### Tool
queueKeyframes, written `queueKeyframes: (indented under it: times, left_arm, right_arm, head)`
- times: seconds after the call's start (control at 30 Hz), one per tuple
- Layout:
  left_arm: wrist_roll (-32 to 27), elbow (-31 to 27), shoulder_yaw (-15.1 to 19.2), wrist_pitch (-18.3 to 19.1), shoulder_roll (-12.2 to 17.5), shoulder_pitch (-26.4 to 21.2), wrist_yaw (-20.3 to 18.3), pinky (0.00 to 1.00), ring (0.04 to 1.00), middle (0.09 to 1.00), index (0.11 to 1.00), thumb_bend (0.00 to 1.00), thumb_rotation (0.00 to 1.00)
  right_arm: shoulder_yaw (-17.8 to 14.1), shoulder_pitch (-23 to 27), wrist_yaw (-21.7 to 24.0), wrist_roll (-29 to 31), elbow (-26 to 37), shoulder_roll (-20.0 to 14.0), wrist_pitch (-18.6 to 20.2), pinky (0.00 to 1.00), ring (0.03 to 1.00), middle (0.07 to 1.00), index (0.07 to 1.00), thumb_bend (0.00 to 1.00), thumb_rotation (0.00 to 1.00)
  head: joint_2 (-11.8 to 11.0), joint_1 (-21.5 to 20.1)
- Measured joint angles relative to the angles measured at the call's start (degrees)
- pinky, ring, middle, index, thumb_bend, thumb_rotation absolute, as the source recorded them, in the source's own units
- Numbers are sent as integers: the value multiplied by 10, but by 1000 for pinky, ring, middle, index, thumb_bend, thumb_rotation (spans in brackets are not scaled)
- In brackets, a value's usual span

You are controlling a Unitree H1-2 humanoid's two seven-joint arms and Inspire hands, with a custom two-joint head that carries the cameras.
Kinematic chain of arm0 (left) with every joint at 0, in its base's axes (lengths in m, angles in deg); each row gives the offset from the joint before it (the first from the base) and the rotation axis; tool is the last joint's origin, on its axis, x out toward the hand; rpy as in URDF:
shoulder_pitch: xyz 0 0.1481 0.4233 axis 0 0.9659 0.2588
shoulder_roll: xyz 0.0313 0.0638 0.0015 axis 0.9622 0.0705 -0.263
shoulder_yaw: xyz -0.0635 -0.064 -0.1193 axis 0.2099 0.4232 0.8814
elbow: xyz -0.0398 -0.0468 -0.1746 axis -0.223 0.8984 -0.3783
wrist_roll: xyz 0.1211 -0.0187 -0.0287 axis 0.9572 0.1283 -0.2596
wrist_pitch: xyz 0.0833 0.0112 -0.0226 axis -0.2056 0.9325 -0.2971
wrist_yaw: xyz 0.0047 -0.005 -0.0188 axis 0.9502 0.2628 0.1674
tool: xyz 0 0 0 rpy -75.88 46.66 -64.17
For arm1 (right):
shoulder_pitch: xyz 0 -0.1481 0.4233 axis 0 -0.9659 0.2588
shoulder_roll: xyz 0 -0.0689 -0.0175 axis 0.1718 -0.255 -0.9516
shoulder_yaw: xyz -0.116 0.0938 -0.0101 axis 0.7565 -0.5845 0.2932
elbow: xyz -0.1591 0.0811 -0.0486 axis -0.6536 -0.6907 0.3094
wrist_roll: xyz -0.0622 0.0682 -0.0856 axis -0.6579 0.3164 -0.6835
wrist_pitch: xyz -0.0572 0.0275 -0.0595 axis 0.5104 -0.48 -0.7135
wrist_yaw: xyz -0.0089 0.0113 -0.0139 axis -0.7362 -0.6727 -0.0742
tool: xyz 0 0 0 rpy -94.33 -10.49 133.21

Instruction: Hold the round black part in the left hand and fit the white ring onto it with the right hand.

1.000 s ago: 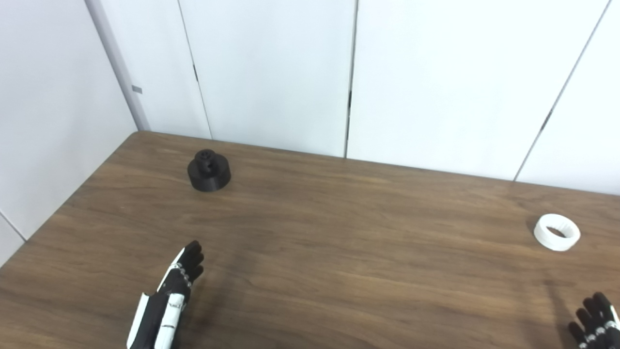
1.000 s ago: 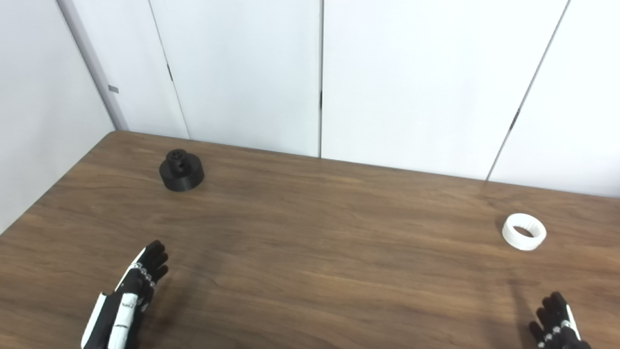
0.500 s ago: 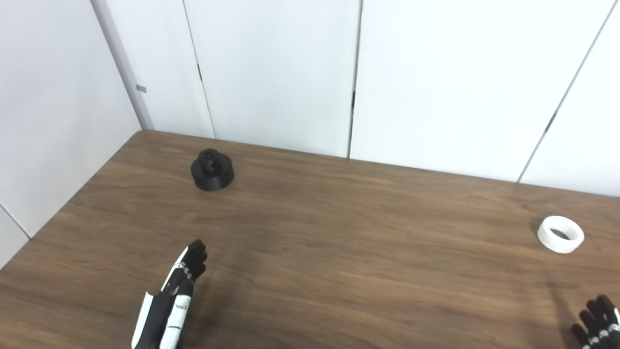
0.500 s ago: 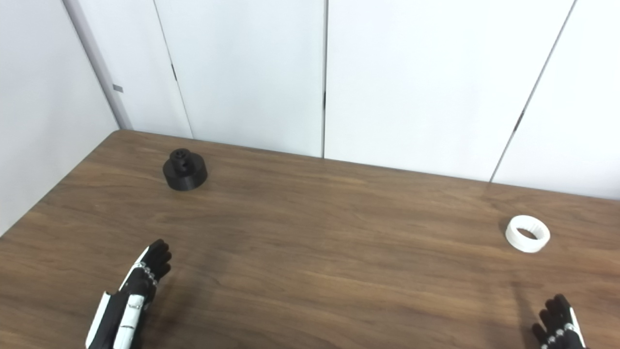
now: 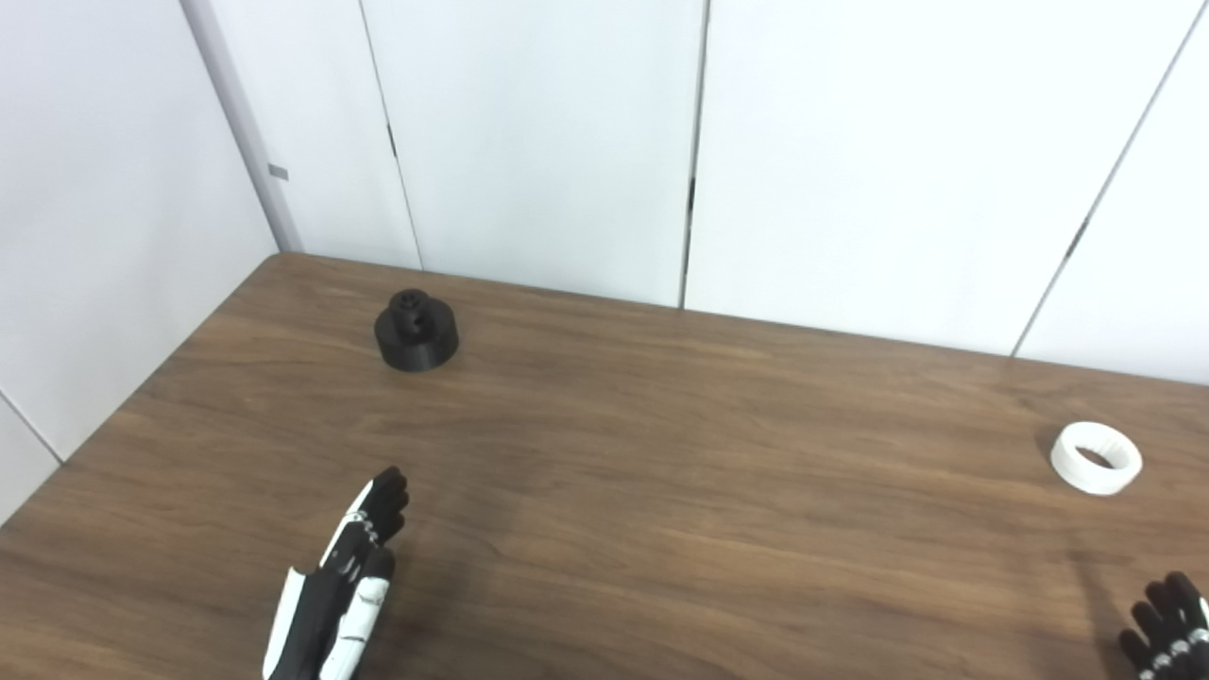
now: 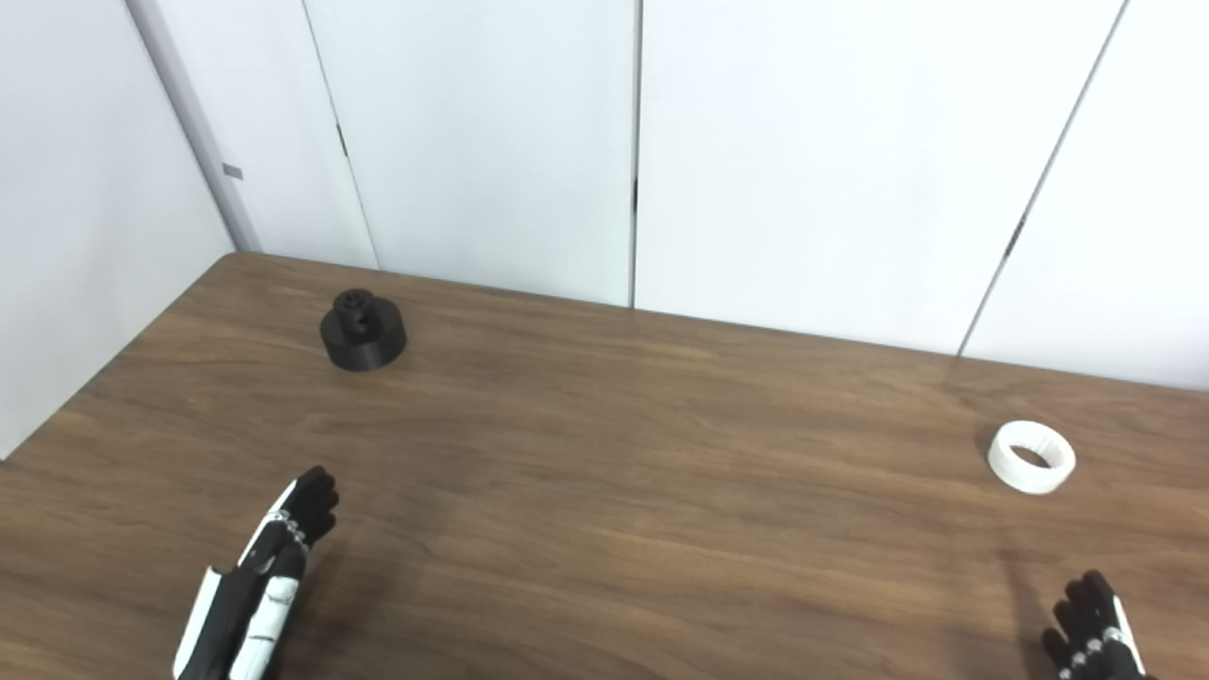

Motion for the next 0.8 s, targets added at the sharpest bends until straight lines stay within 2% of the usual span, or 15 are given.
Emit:
queueKeyframes:
  times: [0.1,0.17,0.3,0.33,0.37,0.4,0.43,0.47,0.57,0.67,0.8]
  left_arm:
    - [12,-3,-2,4,0,0,4,910,928,932,935,626,504]
    - [26,-14,-3,17,1,3,5,904,922,936,945,626,460]
    - [76,-73,-8,62,2,15,5,895,921,949,966,618,445]
    - [104,-95,2,83,4,14,6,897,924,946,963,623,439]
    - [108,-99,5,85,5,13,7,902,931,948,961,649,438]
    - [124,-112,14,111,10,9,7,906,937,950,960,671,437]
    - [137,-125,26,142,19,2,7,922,951,955,963,699,443]
    - [138,-125,28,145,23,0,7,922,952,956,963,708,446]
    - [171,-147,49,214,49,-24,5,935,960,963,958,787,447]
    - [192,-156,66,262,75,-62,5,976,976,972,958,870,419]
    - [208,-157,72,305,106,-107,1,907,971,979,965,950,407]
  right_arm:
    - [-1,0,0,3,0,-1,2,1000,1000,1000,1000,720,1000]
    - [-2,0,-1,4,0,-1,4,1000,1000,1000,1000,719,1000]
    - [-3,0,-2,4,0,-1,4,1000,1000,1000,1000,717,1000]
    - [-4,0,-3,4,0,-1,4,1000,1000,1000,1000,718,1000]
    - [-5,0,-3,4,0,-1,4,1000,1000,1000,1000,719,1000]
    - [-5,-1,-3,4,0,-1,5,1000,1000,1000,1000,720,1000]
    - [-6,0,-4,4,0,-1,6,1000,1000,1000,1000,719,1000]
    - [-6,0,-4,4,0,-1,6,1000,1000,1000,1000,719,1000]
    - [-6,0,-5,2,0,-1,6,1000,1000,1000,1000,715,1000]
    - [-6,0,-5,1,0,-1,6,1000,1000,1000,1000,698,1000]
    - [-5,1,-5,0,0,0,6,1000,1000,1000,1000,692,1000]
  head:
    - [1,-3]
    - [1,-3]
    - [1,-4]
    - [1,-4]
    - [1,-4]
    - [1,-5]
    - [1,-5]
    - [1,-5]
    - [2,-5]
    - [2,-7]
    - [1,-8]
